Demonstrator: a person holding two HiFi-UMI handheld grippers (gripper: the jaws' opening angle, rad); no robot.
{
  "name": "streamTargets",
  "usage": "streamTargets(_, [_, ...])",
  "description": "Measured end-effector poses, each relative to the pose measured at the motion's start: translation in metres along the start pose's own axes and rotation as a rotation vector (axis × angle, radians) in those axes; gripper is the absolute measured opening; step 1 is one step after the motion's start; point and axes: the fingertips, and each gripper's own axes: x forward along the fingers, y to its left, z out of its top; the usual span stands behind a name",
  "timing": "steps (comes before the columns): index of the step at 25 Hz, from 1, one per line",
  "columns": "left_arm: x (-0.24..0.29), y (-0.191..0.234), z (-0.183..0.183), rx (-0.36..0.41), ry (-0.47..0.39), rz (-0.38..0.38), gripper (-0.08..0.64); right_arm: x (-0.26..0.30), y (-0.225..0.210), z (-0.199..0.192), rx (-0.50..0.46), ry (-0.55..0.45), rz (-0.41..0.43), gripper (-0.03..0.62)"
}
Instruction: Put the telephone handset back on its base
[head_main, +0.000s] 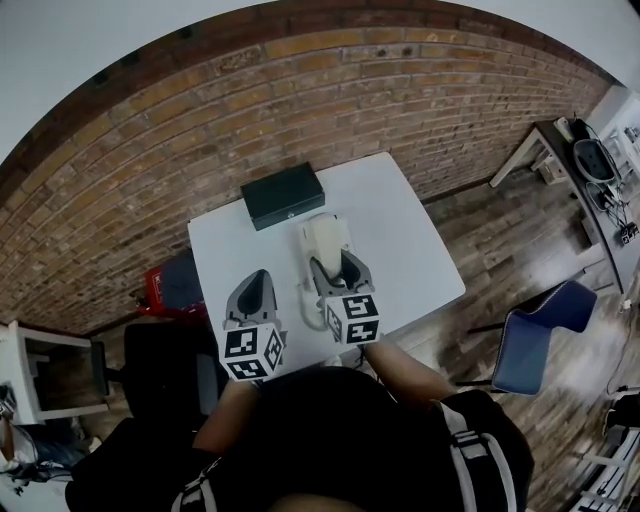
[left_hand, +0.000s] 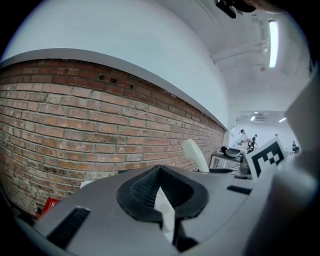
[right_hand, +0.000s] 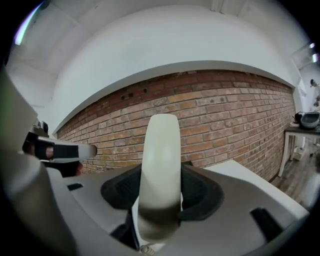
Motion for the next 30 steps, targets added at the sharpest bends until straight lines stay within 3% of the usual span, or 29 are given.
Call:
streamTargets(9, [0.004,0.034,-0.010,-0.040,0.031,0.033,-0.003,0.056,-0.019,-0.046,0.083,0.171,-0.085,0.199])
streamTargets(20, [-0.016,0.057,-0.019,-0.079,0.037,0.088,-0.003,0.098,-0.030,-0.127,0.041,0.498,-0.162,0.201])
streamTargets(30, [-0.024,0.066,-0.025,-0.077,0.051,0.125,-0.003,0.128,-0.040,-0.166,0.013,0.662,-0.201,0.202])
